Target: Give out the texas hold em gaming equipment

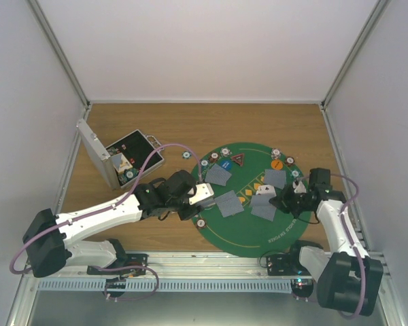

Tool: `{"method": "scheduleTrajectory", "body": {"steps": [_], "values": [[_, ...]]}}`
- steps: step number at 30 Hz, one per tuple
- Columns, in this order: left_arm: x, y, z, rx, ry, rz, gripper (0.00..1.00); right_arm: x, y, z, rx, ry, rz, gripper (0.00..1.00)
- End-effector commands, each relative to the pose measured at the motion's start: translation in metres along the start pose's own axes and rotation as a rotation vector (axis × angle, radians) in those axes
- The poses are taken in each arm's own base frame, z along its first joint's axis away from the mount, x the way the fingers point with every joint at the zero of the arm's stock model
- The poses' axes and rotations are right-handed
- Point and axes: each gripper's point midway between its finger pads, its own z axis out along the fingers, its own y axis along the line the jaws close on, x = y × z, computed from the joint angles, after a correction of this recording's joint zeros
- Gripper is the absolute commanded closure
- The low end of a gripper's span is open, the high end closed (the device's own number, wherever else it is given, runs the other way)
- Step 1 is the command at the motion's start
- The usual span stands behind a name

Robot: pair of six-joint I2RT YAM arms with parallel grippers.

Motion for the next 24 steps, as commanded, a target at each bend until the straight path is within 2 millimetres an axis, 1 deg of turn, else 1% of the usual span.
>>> {"method": "scheduleTrajectory", "body": {"steps": [1,5,13,18,24], "values": [[-0.015,0.001,-0.006,-0.012,-0.072,0.005,0.44,0.011,-0.018,0.01,0.022,0.043,0.068,1.0],[-0.014,0.002,-0.007,-0.016,-0.071,0.004,0.44,0.013,-0.024,0.013,0.037,0.055,0.072,0.99],[-0.014,0.001,-0.006,-0.014,-0.071,0.005,0.44,0.024,-0.039,0.021,0.059,0.091,0.1,1.0],[-0.014,0.001,-0.006,-0.013,-0.071,0.004,0.44,0.027,-0.047,0.023,0.085,0.097,0.115,0.99],[-0.013,0.001,-0.006,-0.013,-0.068,0.004,0.44,0.026,-0.057,0.025,0.134,0.085,0.127,1.0]]}}
